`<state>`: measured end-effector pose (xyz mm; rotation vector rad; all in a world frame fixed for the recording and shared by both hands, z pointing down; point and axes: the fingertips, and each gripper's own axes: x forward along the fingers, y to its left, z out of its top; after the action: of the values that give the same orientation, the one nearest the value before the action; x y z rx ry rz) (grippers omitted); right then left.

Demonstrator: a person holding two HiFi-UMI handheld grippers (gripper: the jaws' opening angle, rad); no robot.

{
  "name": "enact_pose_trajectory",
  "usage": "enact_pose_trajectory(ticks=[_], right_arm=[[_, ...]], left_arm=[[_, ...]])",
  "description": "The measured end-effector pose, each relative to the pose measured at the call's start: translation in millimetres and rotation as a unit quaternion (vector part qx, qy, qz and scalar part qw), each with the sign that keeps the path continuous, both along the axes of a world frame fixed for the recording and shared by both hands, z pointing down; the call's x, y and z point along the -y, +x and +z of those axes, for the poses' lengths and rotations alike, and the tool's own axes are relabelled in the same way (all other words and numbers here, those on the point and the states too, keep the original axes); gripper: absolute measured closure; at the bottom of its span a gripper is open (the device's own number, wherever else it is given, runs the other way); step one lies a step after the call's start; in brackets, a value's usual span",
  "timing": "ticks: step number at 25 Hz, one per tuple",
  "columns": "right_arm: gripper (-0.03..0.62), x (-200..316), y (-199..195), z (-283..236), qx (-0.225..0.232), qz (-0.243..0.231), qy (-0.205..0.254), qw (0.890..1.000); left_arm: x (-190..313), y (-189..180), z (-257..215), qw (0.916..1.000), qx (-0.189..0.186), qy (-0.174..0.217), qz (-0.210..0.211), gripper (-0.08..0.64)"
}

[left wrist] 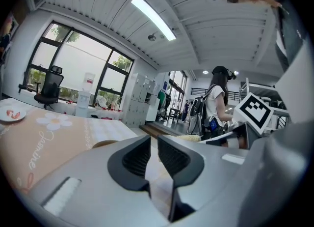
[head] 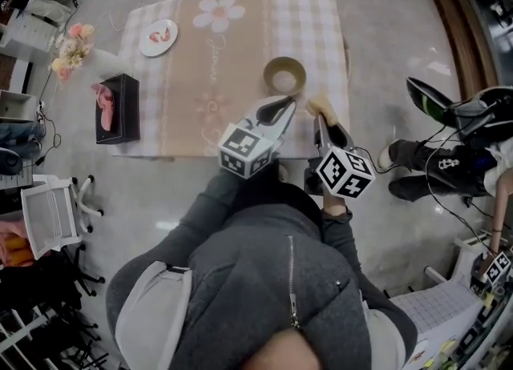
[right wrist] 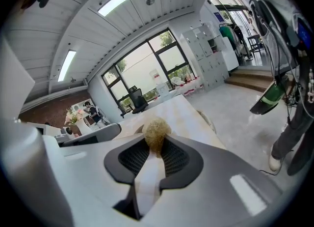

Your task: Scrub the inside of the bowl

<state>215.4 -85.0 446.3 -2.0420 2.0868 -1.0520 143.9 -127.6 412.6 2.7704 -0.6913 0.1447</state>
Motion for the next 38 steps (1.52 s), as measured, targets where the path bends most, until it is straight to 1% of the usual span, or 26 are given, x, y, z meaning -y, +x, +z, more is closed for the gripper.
enact_pose_trajectory(ticks=[1,4,5,8,9,10,12,15,17,20,23,28,33,38], right_arm=[[0.522,-2,1,0,0.000,0.003,-0.001,1.000],[0.522,-4,8,1,-0.001,0.012,-0.003,1.000],[0.522,-4,10,0,-0.001,0.015,-0.004,1.000],[0.522,-3,12,2,-0.003,0.018,-0.006,1.000],[0.522,-3,11,3,-0.003,0.019,-0.007,1.000],[0.522,-2,10,4,-0.003,0.020,-0.008,1.000],[0.522,-3,8,7,-0.001,0.021,-0.010,1.000],[0.522,-4,4,11,0.001,0.021,-0.012,1.000],[0.522,-4,3,13,0.001,0.022,-0.015,1.000],[0.522,-5,4,14,0.003,0.027,-0.018,0.999],[0.522,-4,8,16,0.003,0.032,-0.019,0.999],[0.522,-6,14,23,-0.003,0.034,-0.025,0.999],[0.522,-4,19,30,-0.002,0.039,-0.030,0.999],[0.522,-4,17,32,-0.002,0.039,-0.032,0.999]], left_arm=[[2,-1,-1,1.0000,-0.002,0.003,0.002,0.489],[7,1,-6,0.9999,-0.006,0.012,0.009,0.410],[9,2,-8,0.9998,-0.006,0.019,0.011,0.389],[21,2,-10,0.9992,0.003,0.040,0.007,0.285],[26,1,-9,0.9989,0.009,0.046,0.005,0.258],[31,1,-7,0.9985,0.018,0.052,0.003,0.216],[38,1,-1,0.9969,0.041,0.066,0.004,0.102],[47,2,14,0.9929,0.085,0.082,0.015,0.011],[52,4,23,0.9910,0.104,0.081,0.025,-0.028],[58,7,33,0.9899,0.114,0.077,0.034,-0.038],[64,12,39,0.9885,0.121,0.081,0.042,-0.038],[71,15,50,0.9874,0.131,0.079,0.042,-0.038],[74,20,61,0.9857,0.142,0.072,0.055,-0.038],[81,21,70,0.9851,0.150,0.066,0.053,-0.038]])
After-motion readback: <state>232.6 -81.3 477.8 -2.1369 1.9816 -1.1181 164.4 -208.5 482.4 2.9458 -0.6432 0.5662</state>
